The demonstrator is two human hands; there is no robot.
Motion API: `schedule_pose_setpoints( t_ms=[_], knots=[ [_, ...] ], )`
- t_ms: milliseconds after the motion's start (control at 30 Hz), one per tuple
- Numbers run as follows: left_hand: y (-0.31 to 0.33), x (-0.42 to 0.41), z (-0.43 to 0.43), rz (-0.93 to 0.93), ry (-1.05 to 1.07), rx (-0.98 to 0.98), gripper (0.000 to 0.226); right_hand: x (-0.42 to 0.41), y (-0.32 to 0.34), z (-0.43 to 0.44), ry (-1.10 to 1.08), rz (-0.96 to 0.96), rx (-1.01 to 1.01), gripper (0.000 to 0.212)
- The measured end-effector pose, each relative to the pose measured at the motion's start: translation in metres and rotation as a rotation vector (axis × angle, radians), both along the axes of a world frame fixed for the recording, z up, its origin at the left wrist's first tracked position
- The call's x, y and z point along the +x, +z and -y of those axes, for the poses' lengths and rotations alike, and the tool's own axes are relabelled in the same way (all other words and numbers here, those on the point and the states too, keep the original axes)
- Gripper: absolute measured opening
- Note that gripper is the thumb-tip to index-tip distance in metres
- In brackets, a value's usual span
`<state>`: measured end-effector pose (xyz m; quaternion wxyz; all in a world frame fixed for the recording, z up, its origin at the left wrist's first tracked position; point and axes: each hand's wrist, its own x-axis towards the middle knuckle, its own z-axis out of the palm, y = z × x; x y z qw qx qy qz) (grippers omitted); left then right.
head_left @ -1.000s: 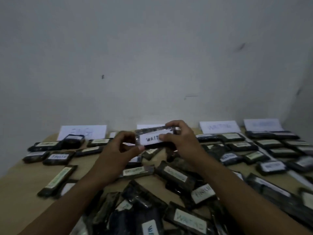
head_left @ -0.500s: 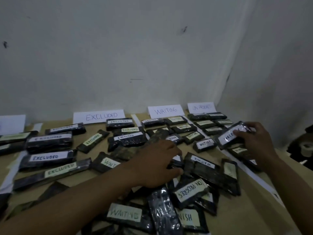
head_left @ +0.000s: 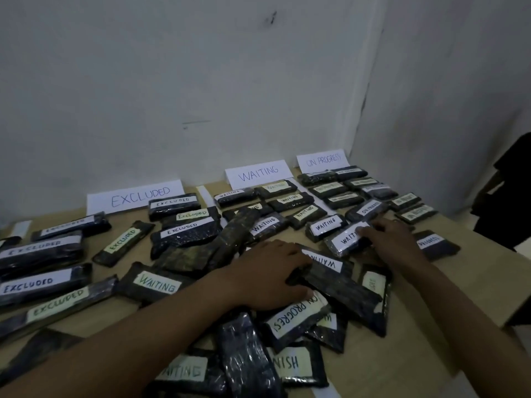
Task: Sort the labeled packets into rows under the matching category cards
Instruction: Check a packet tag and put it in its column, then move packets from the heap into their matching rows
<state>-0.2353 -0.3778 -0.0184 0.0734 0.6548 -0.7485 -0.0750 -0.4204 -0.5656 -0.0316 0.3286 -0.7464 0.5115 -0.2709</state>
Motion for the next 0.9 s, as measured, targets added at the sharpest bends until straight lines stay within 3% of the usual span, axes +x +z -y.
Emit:
schedule_pose_setpoints(
  t_ms=[167, 333, 433, 533, 633, 700, 767, 833, 900],
  knots=[
    [0.008, -0.002, -0.002, 0.002, 0.007, 0.015, 0.059, 0.000, -0.003, -0.005, 0.069, -0.282, -0.187, 0.032],
    [0.017, 0.005, -0.020, -0.067, 0.031, -0.005, 0.049, 0.004, -0.001, -0.026, 0.028, -0.239, -0.358, 0.038],
    [0.021, 0.013, -0.046, -0.101, 0.067, -0.035, 0.046, 0.008, 0.011, -0.060, 0.248, -0.145, -0.314, 0.026],
    [0.023, 0.021, -0.077, -0.102, 0.101, -0.069, 0.045, 0.000, 0.013, -0.089, 0.521, -0.303, -0.223, 0.039],
    [0.020, 0.027, -0.101, -0.111, 0.114, -0.100, 0.039, -0.007, 0.016, -0.103, 0.570, -0.409, -0.233, 0.057],
    [0.014, 0.026, -0.110, -0.111, 0.116, -0.103, 0.040, -0.006, 0.018, -0.107, 0.527, -0.348, -0.224, 0.057],
    [0.008, 0.026, -0.113, -0.133, 0.109, -0.100, 0.042, -0.001, 0.018, -0.107, 0.462, -0.225, -0.212, 0.043],
    [0.004, 0.027, -0.113, -0.190, 0.126, -0.096, 0.043, 0.008, 0.024, -0.110, 0.423, 0.010, -0.142, 0.024],
    [0.002, 0.030, -0.113, -0.259, 0.161, -0.108, 0.044, 0.023, 0.034, -0.118, 0.387, 0.350, 0.018, 0.029]
  ],
)
